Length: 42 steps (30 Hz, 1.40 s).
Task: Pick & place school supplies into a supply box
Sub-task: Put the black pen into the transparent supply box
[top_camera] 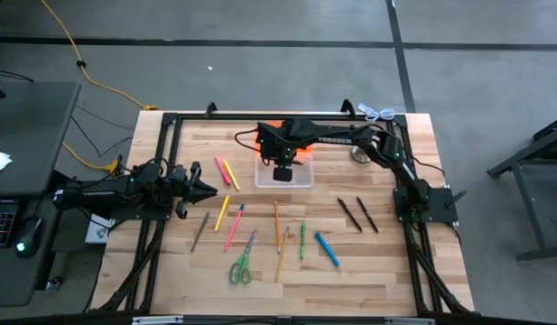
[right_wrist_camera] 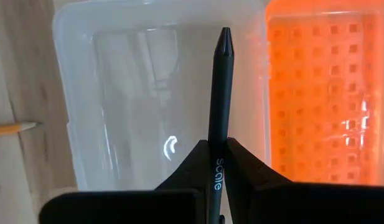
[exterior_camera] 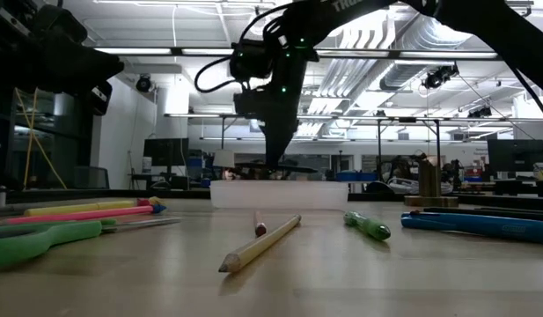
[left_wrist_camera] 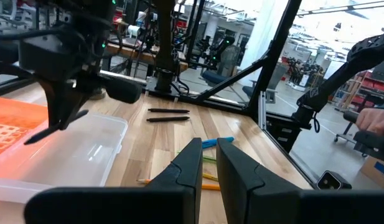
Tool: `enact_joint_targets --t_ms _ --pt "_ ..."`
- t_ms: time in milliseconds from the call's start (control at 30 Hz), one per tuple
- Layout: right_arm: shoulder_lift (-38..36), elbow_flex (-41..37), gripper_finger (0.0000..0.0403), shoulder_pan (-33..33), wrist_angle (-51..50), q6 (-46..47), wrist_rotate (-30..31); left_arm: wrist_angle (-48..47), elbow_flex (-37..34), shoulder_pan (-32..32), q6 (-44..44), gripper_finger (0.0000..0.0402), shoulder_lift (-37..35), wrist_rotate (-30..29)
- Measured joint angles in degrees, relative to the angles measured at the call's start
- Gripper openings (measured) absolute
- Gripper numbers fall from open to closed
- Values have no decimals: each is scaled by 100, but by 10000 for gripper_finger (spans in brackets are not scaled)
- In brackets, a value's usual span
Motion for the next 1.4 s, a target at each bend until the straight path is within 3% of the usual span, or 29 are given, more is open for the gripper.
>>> enact_joint_targets --t_ms 1400 --pt "53 0 14 2 184 46 -181 0 0 0 2 76 0 1"
